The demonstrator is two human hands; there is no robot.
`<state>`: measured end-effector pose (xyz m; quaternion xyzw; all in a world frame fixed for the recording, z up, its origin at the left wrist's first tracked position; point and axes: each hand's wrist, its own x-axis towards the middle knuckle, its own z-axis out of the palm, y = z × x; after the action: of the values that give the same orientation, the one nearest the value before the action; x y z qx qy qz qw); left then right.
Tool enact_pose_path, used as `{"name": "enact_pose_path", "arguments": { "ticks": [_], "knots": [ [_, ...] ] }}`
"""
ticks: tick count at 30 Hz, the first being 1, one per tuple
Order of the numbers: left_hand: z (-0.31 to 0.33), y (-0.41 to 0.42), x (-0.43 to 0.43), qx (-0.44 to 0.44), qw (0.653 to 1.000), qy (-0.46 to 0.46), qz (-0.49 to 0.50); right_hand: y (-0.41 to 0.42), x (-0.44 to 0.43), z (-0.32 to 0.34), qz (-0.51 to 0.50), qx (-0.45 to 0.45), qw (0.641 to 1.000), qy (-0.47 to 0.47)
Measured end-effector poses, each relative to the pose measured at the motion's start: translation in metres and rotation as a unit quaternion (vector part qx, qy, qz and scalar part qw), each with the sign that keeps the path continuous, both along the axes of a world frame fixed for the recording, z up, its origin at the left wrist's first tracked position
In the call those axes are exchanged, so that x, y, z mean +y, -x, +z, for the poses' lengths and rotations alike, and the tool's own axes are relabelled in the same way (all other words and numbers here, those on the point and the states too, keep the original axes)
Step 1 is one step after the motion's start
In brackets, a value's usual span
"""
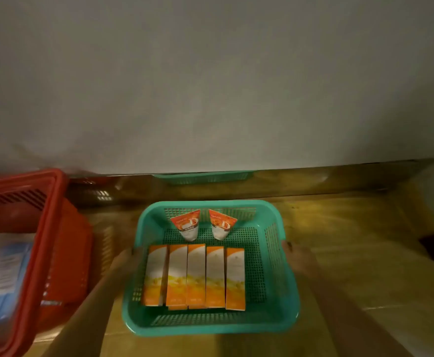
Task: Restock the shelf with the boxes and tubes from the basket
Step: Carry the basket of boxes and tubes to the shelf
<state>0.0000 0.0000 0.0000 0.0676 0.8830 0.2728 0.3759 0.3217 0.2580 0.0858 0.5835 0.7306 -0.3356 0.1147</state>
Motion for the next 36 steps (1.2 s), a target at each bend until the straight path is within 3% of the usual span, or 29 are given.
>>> {"name": "enact_pose_path", "arguments": {
  "ticks": [7,10,15,19,27,36],
  "knots": [
    [0.04,-0.01,0.011,0.015,0.999,0.033,-0.02,0.0,-0.002,-0.017,-0.031,-0.006,0.998,-0.046],
    [0.052,-0.011,0.009,0.025,0.999,0.034,-0.014,0.001,-0.003,-0.002,-0.022,-0.029,0.999,-0.036],
    [0.122,-0.017,0.021,0.042,0.995,0.08,-0.029,0.002,-0.003,0.052,-0.058,0.017,0.998,-0.003],
    [0.213,-0.022,0.022,0.077,0.993,0.076,-0.045,-0.005,-0.005,0.134,-0.074,0.031,0.997,-0.013],
    [0.452,-0.037,0.02,0.084,0.994,0.054,-0.045,-0.028,-0.012,0.375,-0.066,0.065,0.995,-0.025],
    [0.69,-0.073,0.019,0.1,0.987,0.044,-0.116,-0.087,-0.047,0.614,-0.111,0.105,0.987,-0.045]
  ]
}}
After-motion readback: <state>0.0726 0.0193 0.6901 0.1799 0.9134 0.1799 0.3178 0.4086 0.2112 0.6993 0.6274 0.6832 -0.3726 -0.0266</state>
